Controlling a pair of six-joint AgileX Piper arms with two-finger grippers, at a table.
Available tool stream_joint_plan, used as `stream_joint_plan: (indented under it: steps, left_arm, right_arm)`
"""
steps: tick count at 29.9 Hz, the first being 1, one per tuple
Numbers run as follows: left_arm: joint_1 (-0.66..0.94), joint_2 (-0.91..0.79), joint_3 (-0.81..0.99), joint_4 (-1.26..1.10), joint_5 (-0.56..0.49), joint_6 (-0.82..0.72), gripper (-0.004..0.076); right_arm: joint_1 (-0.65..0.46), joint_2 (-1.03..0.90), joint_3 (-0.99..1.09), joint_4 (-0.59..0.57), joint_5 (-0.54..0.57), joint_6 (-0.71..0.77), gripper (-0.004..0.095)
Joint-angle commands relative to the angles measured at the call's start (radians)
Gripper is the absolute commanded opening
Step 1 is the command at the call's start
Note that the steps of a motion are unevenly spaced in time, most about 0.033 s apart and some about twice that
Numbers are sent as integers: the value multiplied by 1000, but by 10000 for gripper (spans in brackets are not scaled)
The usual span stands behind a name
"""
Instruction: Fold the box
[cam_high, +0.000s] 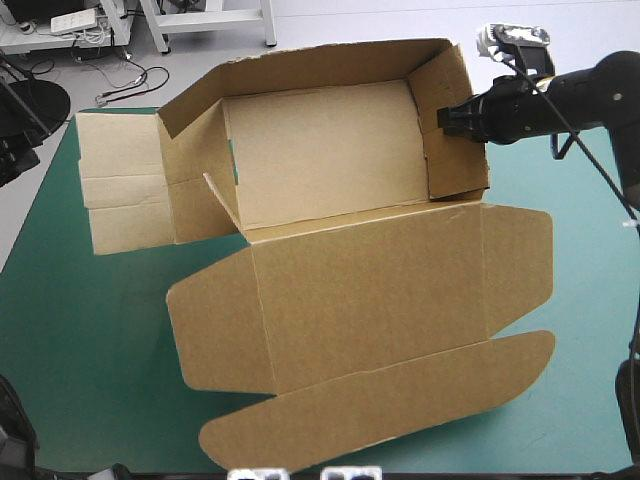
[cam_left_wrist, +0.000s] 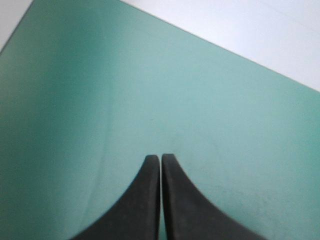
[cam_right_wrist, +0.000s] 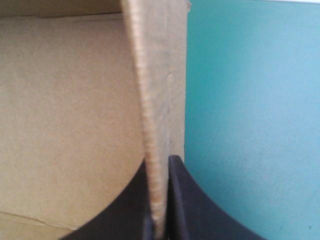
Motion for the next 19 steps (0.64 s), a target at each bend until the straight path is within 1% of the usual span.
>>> stream_joint_plan:
  steps: [1, 3, 6, 12, 15, 19]
  left_arm:
    - [3, 3, -31, -226, 2, 82, 1]
    - [3, 34, -31, -325, 60, 121, 1]
    - [3, 82, -31, -504, 188, 171, 1]
    - [-75, 78, -31, -528, 183, 164, 1]
    - [-150, 55, -31, -544, 183, 171, 1]
    - [-245, 20, -31, -600, 183, 193, 1]
  right_arm:
    - [-32, -107, -28, 87, -7, 10, -5]
    - [-49, -141, -28, 115, -7, 10, -5]
    - [-69, -180, -28, 137, -7, 10, -5]
    - [-84, -193, -28, 145, -25, 10, -5]
    - [-84, -178, -28, 177, -38, 1, -5]
    - [-84, -148, -28, 177, -64, -1, -5]
